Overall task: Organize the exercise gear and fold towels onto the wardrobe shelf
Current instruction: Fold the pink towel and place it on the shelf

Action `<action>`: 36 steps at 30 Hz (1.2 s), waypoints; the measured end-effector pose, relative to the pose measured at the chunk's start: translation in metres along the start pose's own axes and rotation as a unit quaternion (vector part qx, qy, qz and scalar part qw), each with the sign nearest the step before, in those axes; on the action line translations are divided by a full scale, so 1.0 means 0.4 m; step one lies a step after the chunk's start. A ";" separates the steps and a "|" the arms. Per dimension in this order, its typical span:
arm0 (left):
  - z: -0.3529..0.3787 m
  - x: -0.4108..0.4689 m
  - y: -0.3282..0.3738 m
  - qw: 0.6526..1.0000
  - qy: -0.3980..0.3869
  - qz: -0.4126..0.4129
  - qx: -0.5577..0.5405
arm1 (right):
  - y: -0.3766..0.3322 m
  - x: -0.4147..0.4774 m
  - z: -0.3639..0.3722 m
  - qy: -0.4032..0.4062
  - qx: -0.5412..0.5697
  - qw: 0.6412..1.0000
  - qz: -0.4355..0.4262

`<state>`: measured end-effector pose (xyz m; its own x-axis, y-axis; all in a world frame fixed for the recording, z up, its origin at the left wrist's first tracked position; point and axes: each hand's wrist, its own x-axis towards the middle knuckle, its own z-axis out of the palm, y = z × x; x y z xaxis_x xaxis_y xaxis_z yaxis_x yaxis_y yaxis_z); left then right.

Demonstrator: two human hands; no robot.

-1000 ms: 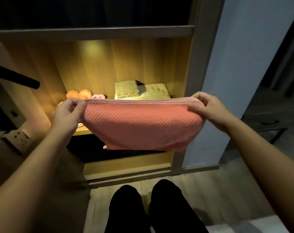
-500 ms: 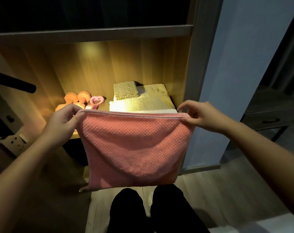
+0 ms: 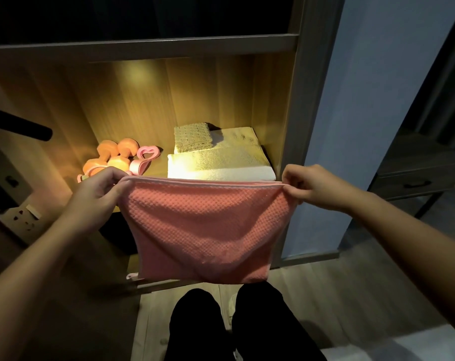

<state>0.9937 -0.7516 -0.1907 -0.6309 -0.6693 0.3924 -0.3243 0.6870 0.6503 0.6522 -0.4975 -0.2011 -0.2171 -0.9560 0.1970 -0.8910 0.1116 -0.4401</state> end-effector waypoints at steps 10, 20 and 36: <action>0.000 -0.008 -0.026 0.999 -0.004 -0.046 -0.001 | 0.017 0.013 0.029 -0.035 0.044 0.995 0.085; 0.133 0.071 -0.015 0.956 0.256 -0.140 -0.039 | -0.032 0.131 0.115 0.350 0.233 0.885 0.198; 0.103 -0.042 -0.080 0.956 0.019 -0.233 -0.179 | 0.053 0.017 0.109 0.077 0.444 0.868 0.210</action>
<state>0.9855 -0.7507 -0.2448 -0.4482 -0.8936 0.0251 -0.2977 0.1757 0.9384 0.6493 -0.5135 -0.2474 -0.5598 -0.8265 -0.0593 -0.0769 0.1230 -0.9894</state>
